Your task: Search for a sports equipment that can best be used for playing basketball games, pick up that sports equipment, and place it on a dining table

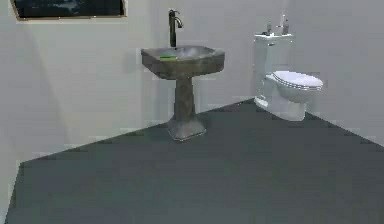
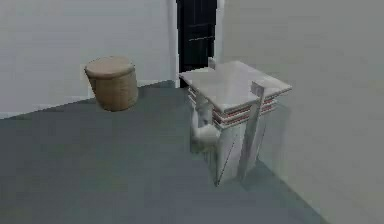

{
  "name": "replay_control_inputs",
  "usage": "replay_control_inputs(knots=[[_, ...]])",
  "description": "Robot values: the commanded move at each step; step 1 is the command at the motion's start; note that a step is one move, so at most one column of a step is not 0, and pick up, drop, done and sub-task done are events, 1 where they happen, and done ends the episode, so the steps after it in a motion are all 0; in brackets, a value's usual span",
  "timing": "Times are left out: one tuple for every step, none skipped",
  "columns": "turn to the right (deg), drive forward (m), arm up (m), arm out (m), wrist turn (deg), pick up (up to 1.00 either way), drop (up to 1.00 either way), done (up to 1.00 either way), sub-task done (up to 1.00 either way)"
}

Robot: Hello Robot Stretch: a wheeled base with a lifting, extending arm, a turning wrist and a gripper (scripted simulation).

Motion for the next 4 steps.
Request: replay_control_inputs(knots=[[45.0, 0.00, 0.00, 0.00, 0.0, 0.00, 0.00, 0.00, 0.00], [18.0, 0.00, 0.00, 0.00, 0.0, 0.00, 0.00, 0.00, 0.00], [0.0, 0.50, 0.00, 0.00, 0.0, 0.00, 0.00, 0.00, 0.00], [6.0, 0.00, 0.00, 0.00, 0.0, 0.00, 0.00, 0.00, 0.00]])
